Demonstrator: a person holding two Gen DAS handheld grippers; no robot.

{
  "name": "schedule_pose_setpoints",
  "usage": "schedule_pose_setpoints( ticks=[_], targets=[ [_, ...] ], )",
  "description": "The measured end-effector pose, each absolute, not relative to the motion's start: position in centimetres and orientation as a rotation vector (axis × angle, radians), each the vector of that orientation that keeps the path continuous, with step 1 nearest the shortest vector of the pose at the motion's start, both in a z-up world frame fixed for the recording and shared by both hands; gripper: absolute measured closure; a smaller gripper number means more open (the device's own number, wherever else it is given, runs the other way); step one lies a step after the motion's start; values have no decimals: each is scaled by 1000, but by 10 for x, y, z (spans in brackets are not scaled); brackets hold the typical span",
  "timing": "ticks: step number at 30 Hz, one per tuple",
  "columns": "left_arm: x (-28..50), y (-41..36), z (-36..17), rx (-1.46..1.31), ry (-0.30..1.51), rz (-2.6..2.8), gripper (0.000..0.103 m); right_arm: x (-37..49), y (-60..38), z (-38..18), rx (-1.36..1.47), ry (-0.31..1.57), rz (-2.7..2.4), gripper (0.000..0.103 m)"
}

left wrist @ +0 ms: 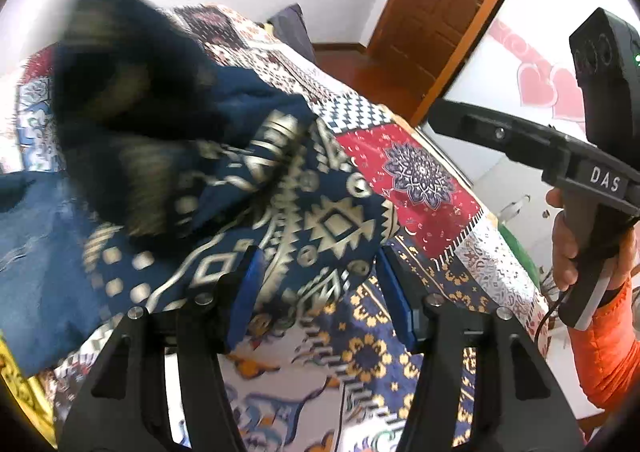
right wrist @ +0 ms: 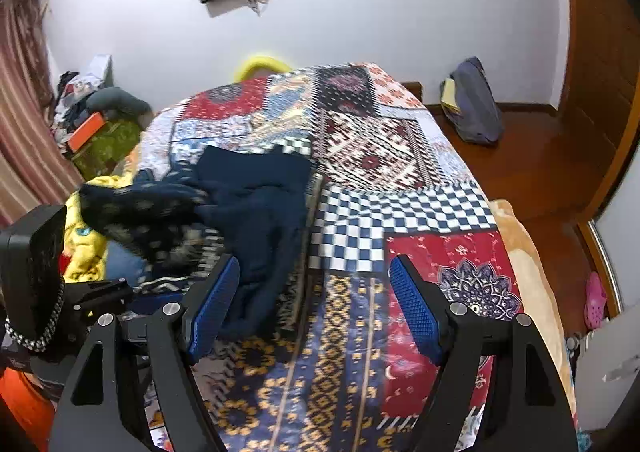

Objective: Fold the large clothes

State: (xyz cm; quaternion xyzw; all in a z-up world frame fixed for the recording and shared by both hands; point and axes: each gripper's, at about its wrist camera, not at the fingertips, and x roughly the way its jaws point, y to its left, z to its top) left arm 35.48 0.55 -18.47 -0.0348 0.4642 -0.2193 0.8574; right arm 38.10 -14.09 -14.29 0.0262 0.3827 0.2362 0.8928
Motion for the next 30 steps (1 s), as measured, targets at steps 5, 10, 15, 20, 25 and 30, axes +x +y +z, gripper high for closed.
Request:
schedule_pose_setpoints(
  ticks=[5,10,15,20,25,30],
  targets=[
    [344,38,-155,-43,875,-318,35,368,-113,-135,8,782,589,28],
    [343,73,-170,-28,901,-181,32,367,-72,-157,-83,832,649,28],
    [359,117,-200,-106,952,-103,33,379,-33,-192,-250,868,629,28],
    [376,132,-217,-189,938,-131,32,411,-24,-203,-314,866,592,28],
    [385,125,-219,-142,904,-124,20,467,-47,-191,-217,860,528,28],
    [386,130,-226,-160,903,-131,19,519,-94,-195,-51,894,348,28]
  ],
)
